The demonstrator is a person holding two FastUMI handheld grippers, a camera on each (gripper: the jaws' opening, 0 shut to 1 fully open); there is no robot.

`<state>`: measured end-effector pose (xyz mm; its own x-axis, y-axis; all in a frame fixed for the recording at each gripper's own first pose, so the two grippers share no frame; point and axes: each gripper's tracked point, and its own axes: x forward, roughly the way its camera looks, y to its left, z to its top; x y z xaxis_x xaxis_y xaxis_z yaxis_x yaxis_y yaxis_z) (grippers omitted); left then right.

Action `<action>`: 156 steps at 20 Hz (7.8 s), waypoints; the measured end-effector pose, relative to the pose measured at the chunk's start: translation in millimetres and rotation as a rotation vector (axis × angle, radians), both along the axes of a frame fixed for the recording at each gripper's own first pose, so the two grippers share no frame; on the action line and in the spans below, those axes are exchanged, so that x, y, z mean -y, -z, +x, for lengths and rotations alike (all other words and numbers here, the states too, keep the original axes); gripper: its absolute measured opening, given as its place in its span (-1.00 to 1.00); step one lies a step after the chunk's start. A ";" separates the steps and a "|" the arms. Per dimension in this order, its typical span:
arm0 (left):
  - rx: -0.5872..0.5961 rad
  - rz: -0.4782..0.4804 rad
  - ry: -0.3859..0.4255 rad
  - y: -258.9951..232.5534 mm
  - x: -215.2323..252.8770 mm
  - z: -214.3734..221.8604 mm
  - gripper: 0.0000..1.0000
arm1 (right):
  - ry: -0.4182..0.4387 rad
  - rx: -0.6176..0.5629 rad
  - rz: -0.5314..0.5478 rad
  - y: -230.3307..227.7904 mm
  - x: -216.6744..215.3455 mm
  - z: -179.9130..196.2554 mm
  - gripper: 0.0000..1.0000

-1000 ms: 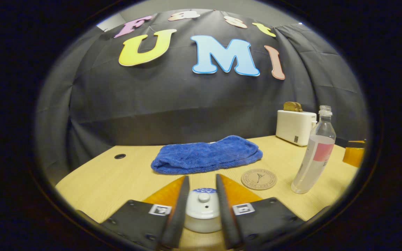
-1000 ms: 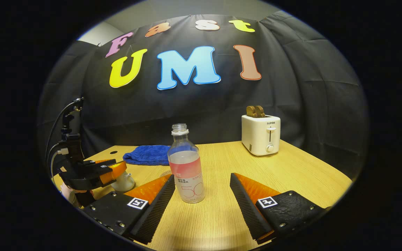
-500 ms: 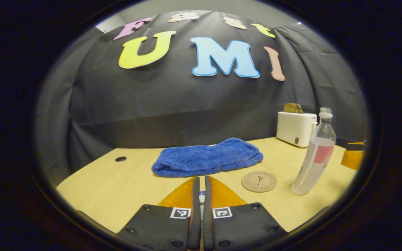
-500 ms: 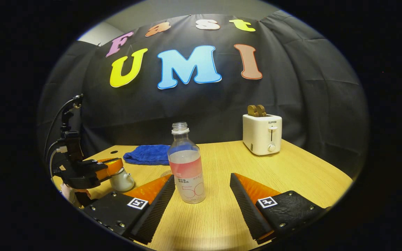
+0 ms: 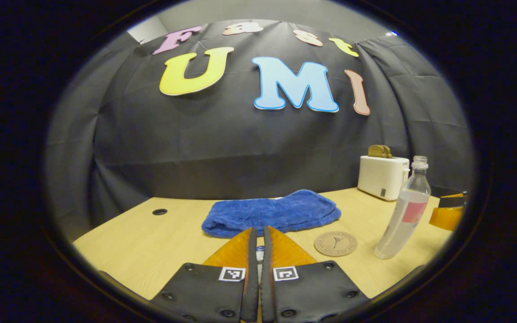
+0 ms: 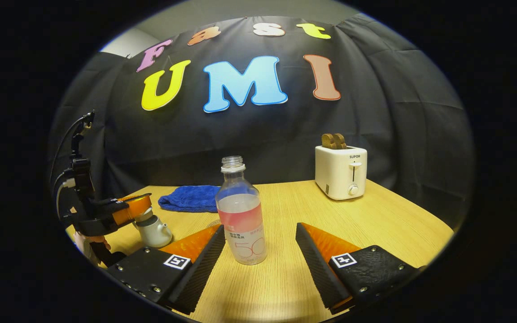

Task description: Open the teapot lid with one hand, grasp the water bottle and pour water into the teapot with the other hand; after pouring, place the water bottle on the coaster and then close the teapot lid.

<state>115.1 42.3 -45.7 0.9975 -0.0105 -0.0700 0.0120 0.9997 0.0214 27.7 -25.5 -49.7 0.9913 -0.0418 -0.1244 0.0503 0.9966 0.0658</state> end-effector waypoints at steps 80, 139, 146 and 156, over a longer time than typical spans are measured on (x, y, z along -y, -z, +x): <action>-0.066 -0.045 -0.268 30.8 -131.6 -16.6 -0.81 | -0.120 0.165 -1.776 -25.4 -103.1 151.1 0.51; -0.092 -0.035 -0.261 34.4 -127.6 -15.2 -0.82 | -0.001 0.530 -2.243 -87.3 -147.8 141.4 0.50; -0.093 -0.036 -0.259 34.0 -127.4 -15.0 -0.81 | 0.010 0.575 -2.297 -87.1 -157.1 138.9 0.50; -0.086 -0.044 -0.258 33.8 -127.1 -15.0 -0.82 | -0.010 0.629 -2.365 -83.1 -171.5 135.9 0.50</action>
